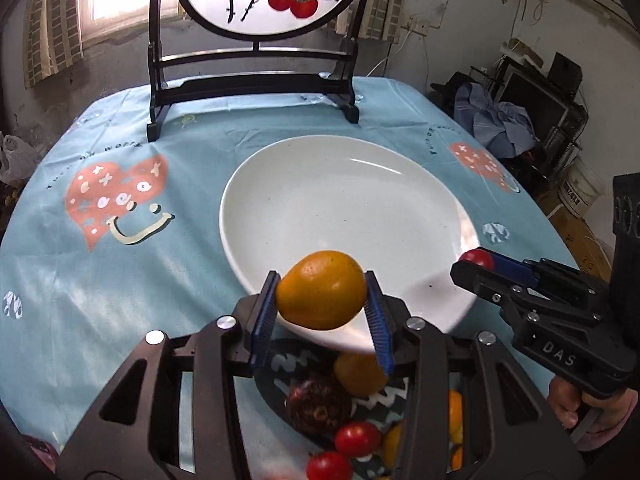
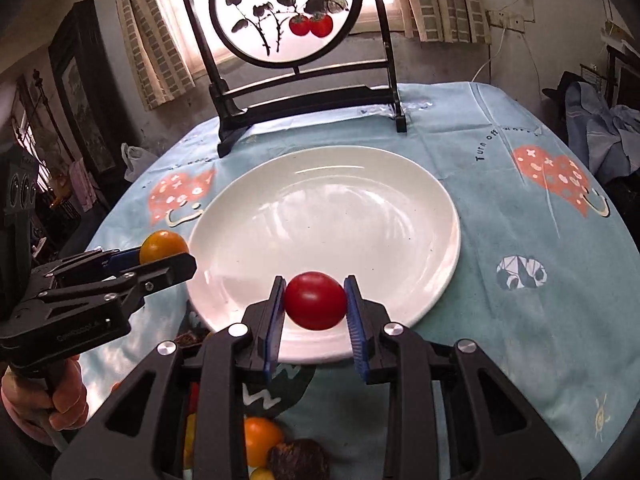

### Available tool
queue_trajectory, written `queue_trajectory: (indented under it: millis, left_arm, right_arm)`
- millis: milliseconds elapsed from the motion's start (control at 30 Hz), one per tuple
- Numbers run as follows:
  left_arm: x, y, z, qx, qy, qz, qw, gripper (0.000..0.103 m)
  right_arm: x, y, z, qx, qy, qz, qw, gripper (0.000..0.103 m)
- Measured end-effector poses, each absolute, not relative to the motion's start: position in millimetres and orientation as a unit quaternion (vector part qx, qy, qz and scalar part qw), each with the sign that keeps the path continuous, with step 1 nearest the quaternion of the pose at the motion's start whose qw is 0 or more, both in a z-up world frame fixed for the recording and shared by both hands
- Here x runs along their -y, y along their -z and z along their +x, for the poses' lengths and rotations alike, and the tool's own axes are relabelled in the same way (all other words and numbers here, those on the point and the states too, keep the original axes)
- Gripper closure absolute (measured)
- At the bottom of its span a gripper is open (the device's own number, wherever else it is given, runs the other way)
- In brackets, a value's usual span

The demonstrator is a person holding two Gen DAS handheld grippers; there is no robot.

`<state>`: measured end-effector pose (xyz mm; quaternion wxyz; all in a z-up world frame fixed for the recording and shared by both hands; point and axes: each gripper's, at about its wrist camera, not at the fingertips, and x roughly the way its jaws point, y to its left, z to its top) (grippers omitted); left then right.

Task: Organize fruits
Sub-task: 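Carry both fruits over the white plate and open both grippers to release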

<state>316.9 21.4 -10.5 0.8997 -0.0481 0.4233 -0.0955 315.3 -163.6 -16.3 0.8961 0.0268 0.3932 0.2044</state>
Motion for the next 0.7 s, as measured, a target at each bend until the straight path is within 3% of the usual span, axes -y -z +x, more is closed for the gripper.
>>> queue_trajectory:
  millis: [333,433,533,600,700]
  left_arm:
    - [-13,42,364,-0.472,0.081,-0.021,0.878,0.06]
    - [-13,44,366,-0.475,0.075,-0.027,0.876,0.058]
    - [-16,25,349,-0.444,0.057,-0.02,0.894,0.02]
    - [-19,5,327,-0.413,0.047,-0.01,0.91,0.012]
    - [-26,-18,287,-0.38,0.051,-0.016,0.923,0.005]
  right_arm:
    - [153,36,352,-0.432,-0.205,0.013,0.878,0.074]
    - [154,38,353,-0.444,-0.207,0.02,0.872,0.069]
    - [162,25,342,-0.442,-0.205,0.031,0.872,0.064]
    - [169,7,320,-0.412,-0.206,0.03,0.887,0.042]
    - [179,-12,277,-0.363,-0.203,0.023,0.909,0.038]
